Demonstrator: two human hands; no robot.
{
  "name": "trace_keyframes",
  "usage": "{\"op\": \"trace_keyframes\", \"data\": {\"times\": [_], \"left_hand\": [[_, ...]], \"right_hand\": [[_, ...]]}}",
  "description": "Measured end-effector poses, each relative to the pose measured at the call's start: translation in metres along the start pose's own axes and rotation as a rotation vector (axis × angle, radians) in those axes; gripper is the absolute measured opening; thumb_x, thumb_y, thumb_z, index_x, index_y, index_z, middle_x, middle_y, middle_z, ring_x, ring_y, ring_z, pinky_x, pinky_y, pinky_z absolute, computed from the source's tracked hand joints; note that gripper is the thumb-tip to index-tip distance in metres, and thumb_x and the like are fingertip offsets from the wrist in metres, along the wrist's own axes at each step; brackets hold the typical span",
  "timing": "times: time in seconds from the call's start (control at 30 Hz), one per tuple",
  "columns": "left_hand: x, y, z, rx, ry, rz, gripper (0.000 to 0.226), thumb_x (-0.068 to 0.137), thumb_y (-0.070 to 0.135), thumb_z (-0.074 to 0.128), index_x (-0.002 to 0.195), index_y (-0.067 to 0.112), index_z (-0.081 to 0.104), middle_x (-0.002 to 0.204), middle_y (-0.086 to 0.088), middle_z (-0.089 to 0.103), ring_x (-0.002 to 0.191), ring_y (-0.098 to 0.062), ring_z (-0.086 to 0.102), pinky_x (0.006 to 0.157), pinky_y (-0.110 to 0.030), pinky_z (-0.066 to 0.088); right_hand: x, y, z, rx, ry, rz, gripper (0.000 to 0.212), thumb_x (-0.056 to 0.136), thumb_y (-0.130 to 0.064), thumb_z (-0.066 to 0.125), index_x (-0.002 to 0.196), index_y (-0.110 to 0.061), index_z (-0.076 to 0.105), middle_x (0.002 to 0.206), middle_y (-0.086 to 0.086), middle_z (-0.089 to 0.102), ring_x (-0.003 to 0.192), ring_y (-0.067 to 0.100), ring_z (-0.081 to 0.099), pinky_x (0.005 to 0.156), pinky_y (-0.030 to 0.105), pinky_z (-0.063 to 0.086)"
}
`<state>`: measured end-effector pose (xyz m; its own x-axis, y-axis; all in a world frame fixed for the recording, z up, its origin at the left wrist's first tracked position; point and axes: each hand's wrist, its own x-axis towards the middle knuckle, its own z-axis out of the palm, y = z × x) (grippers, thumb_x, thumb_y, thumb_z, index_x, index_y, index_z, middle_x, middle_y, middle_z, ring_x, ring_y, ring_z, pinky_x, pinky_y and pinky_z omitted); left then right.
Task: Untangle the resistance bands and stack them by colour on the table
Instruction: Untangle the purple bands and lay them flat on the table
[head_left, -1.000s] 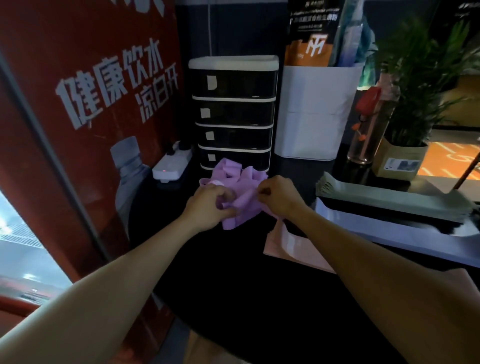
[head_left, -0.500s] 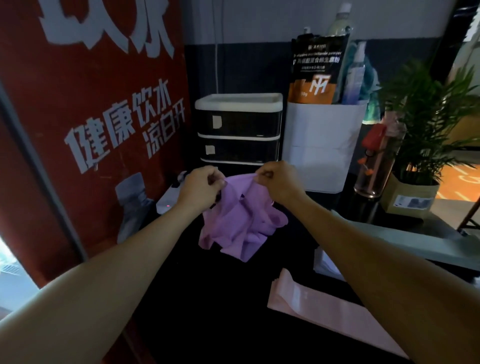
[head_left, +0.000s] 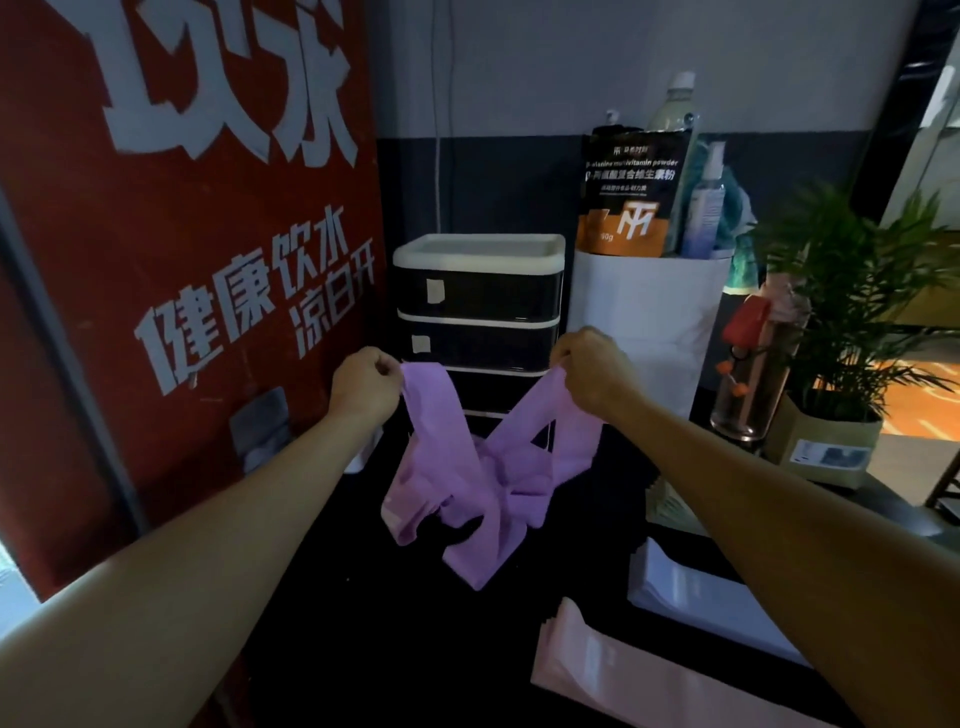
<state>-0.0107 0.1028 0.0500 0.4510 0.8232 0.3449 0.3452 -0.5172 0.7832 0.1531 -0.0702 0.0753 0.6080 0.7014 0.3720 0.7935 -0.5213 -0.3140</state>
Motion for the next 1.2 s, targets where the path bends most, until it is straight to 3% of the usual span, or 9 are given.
{"op": "trace_keyframes", "data": {"times": [0.27,0.37,0.47,0.57,0.73,0.9,1.0,1.07,1.2], "left_hand": [[-0.006,0.023,0.018,0.123,-0.285,0.082,0.028,0.088,0.016,0.060,0.113,0.010,0.051,0.111,-0.008,0.054,0.097,-0.019,0.054,0.080,-0.028,0.045],[-0.016,0.040,0.031,-0.086,-0.443,0.141,0.043,0.077,0.024,0.076,0.109,0.010,0.051,0.102,-0.005,0.057,0.089,-0.016,0.055,0.074,-0.027,0.046],[-0.031,0.047,0.048,-0.018,-0.456,0.236,0.039,0.074,0.020,0.077,0.100,0.007,0.051,0.091,-0.003,0.057,0.086,-0.019,0.054,0.071,-0.028,0.042],[-0.038,0.043,0.058,0.008,-0.366,0.246,0.021,0.084,0.009,0.060,0.104,0.001,0.060,0.097,-0.014,0.064,0.093,-0.029,0.059,0.072,-0.028,0.041],[-0.033,0.028,0.044,-0.206,-0.410,0.160,0.006,0.089,0.009,0.059,0.089,0.007,0.064,0.079,-0.007,0.062,0.075,-0.019,0.054,0.066,-0.026,0.040],[-0.030,0.014,0.007,-0.317,-0.418,0.101,0.036,0.088,0.030,0.063,0.075,-0.003,0.059,0.070,-0.010,0.056,0.066,-0.016,0.048,0.064,-0.029,0.038],[-0.035,0.012,-0.005,-0.320,-0.392,0.054,0.038,0.088,0.038,0.059,0.062,0.015,0.045,0.057,0.004,0.041,0.057,-0.009,0.038,0.056,-0.025,0.032],[-0.041,0.012,-0.010,-0.402,-0.448,-0.013,0.040,0.074,0.050,0.068,0.072,0.015,0.049,0.070,0.003,0.050,0.069,-0.011,0.048,0.065,-0.026,0.040],[-0.050,0.009,-0.020,-0.231,-0.543,-0.080,0.086,0.027,0.058,0.088,0.094,0.021,0.051,0.110,-0.004,0.057,0.101,-0.018,0.056,0.086,-0.036,0.050]], "right_hand": [[0.013,-0.016,-0.026,0.257,0.216,-0.058,0.023,0.096,-0.004,0.040,0.102,-0.008,0.062,0.107,0.003,0.047,0.090,0.010,0.046,0.073,0.016,0.035],[0.017,-0.025,-0.033,0.363,0.288,-0.094,0.024,0.096,-0.005,0.039,0.099,-0.012,0.062,0.112,0.004,0.052,0.091,0.007,0.046,0.066,0.007,0.033],[0.019,-0.031,-0.045,0.490,0.383,-0.078,0.026,0.096,-0.004,0.037,0.098,-0.013,0.062,0.114,0.006,0.056,0.093,0.006,0.047,0.067,0.003,0.033],[0.018,-0.028,-0.058,0.533,0.468,-0.071,0.028,0.096,-0.003,0.038,0.097,-0.011,0.065,0.113,0.009,0.060,0.095,0.009,0.049,0.073,0.011,0.035],[0.002,0.003,-0.066,0.504,0.565,-0.018,0.022,0.092,-0.002,0.045,0.097,-0.004,0.067,0.106,0.010,0.062,0.091,0.014,0.052,0.076,0.013,0.038],[-0.015,0.025,-0.057,0.566,0.536,0.109,0.023,0.093,-0.002,0.047,0.102,-0.005,0.068,0.111,0.012,0.063,0.099,0.017,0.057,0.085,0.020,0.040],[-0.023,0.030,-0.048,0.521,0.514,0.124,0.023,0.093,-0.002,0.048,0.103,-0.005,0.068,0.111,0.013,0.064,0.102,0.022,0.059,0.087,0.024,0.043],[-0.027,0.030,-0.042,0.521,0.488,0.122,0.023,0.092,-0.002,0.047,0.100,-0.006,0.068,0.110,0.014,0.064,0.103,0.024,0.059,0.088,0.026,0.042],[-0.038,0.024,-0.036,0.463,0.405,0.120,0.030,0.092,0.003,0.038,0.101,-0.004,0.067,0.114,0.014,0.061,0.105,0.025,0.056,0.072,0.012,0.030]]}}
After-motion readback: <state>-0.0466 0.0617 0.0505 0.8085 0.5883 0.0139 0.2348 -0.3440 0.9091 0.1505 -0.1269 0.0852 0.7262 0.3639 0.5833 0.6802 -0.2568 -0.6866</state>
